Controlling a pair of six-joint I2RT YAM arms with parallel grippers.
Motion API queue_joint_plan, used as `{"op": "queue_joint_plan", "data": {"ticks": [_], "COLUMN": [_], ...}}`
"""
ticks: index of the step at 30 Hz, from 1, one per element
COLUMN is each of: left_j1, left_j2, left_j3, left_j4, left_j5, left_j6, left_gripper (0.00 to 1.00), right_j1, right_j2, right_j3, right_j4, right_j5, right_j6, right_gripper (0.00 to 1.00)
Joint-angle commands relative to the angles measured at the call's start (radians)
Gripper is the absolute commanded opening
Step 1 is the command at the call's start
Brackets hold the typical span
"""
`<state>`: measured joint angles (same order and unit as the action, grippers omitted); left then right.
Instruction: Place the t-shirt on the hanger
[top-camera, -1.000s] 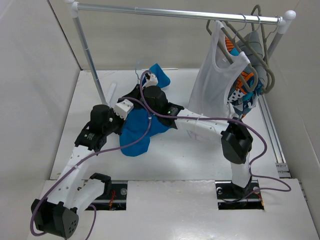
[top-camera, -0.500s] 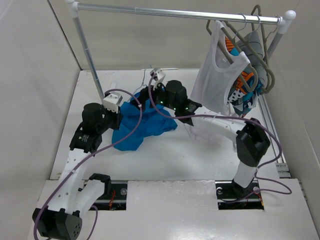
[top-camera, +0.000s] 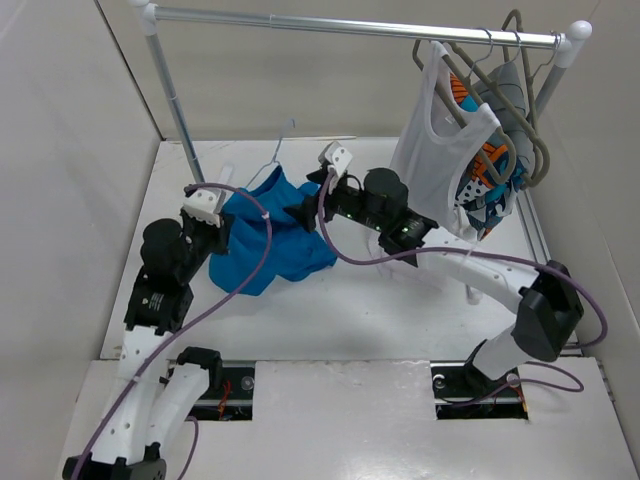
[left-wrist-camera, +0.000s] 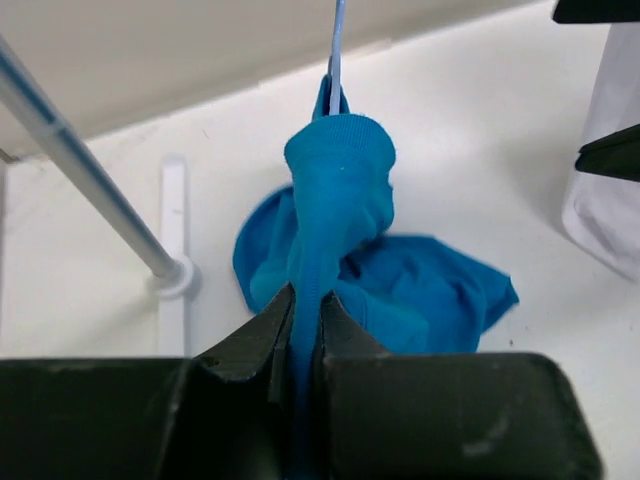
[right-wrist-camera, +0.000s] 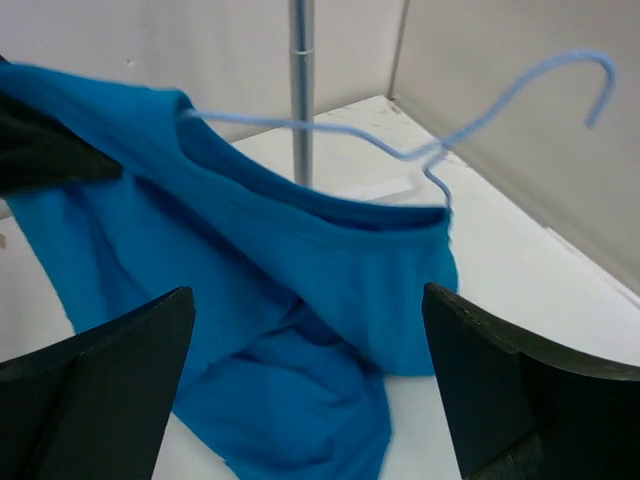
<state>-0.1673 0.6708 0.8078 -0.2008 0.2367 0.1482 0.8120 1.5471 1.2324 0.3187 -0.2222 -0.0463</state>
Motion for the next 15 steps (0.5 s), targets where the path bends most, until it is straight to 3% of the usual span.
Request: {"op": "queue_joint_plan", "data": {"ticks": [1, 15], "left_j1": [0.006, 0.015], "left_j2": [-0.074, -0.238], "left_j3": [0.062, 0.114], "left_j4": [0.142, 0.241], "left_j5": [-0.045, -0.096], "left_j6": [0.033, 0.062], "left_gripper": [0.0, 0.0], "right_j1": [-0.024, -0.059], "right_j2": [-0.09, -0.159], "right_j3": [-0.042, -0.106], "right_j4": [0.048, -0.015], "right_j5": [0.043, 0.075], "right_j6": [-0.058, -0.087], "right_gripper": [1.0, 1.0]}}
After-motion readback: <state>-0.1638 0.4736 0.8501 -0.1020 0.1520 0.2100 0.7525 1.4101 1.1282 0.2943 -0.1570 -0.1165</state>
